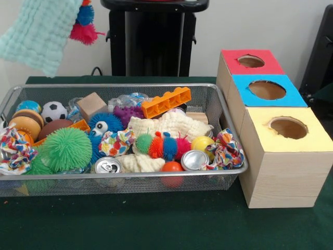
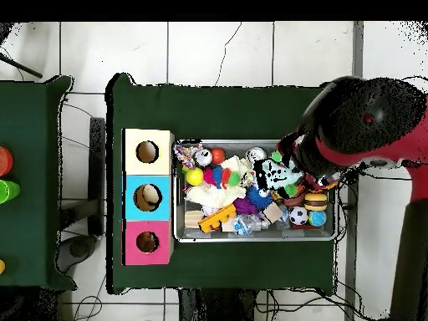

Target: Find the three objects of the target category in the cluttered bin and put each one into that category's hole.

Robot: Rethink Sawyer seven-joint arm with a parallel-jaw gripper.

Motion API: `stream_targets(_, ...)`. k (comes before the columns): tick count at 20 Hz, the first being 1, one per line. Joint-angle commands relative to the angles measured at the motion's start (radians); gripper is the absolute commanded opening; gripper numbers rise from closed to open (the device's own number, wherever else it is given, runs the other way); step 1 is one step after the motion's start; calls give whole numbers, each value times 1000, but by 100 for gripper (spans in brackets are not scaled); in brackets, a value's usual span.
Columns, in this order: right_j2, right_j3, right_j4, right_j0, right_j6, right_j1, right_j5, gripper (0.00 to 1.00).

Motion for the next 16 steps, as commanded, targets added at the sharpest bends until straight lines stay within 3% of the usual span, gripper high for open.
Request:
stream_targets(1,40,218,10,-48,-14,-59,-107,0)
stream_targets(9,60,265,3,-55,4,-64,-163,0)
stream_targets(16,82,319,26,-69,13,-50,-270,0)
